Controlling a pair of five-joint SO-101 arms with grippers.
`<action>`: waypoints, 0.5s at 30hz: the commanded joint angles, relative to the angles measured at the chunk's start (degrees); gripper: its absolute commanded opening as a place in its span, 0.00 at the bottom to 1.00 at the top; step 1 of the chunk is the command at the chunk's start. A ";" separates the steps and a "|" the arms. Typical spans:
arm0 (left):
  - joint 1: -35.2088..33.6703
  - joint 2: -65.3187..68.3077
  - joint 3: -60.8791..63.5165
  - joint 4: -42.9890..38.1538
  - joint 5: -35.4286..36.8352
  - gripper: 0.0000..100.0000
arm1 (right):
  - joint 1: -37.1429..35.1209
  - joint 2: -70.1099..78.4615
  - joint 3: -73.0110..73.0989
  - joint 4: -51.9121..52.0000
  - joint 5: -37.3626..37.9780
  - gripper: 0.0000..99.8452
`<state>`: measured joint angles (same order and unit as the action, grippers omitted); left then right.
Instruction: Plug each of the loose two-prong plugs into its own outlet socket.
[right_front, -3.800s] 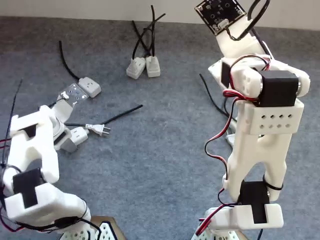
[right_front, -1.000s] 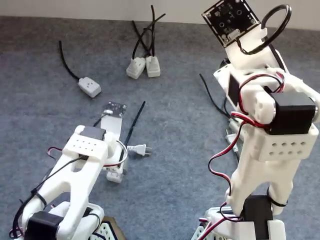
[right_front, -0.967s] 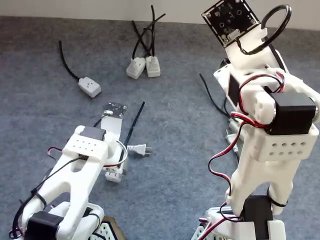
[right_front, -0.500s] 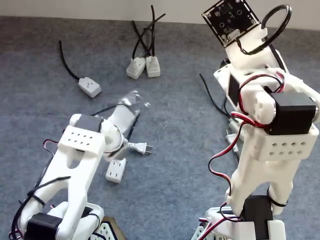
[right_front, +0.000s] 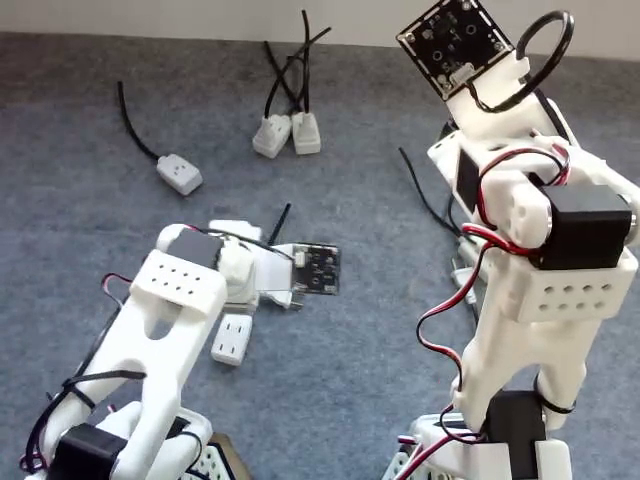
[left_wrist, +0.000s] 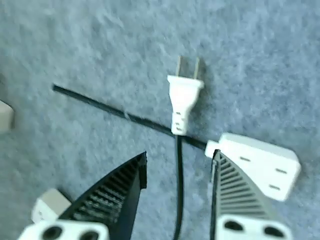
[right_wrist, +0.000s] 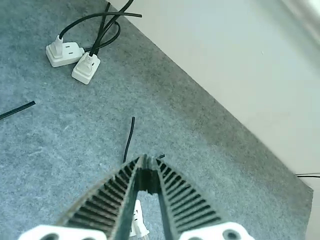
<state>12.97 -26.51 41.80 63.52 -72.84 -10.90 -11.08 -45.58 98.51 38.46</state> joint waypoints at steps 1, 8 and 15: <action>3.91 6.02 -1.01 -7.12 2.20 0.21 | 0.48 -1.71 -0.40 1.54 0.70 0.01; 4.09 23.96 -12.62 -4.22 4.04 0.21 | 0.40 -1.71 -0.40 1.54 0.70 0.01; 4.35 37.67 -26.15 0.97 4.04 0.21 | 0.40 -1.71 -0.40 1.54 0.70 0.01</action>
<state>16.13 5.93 22.81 62.46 -69.32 -10.90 -11.08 -45.58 98.51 38.46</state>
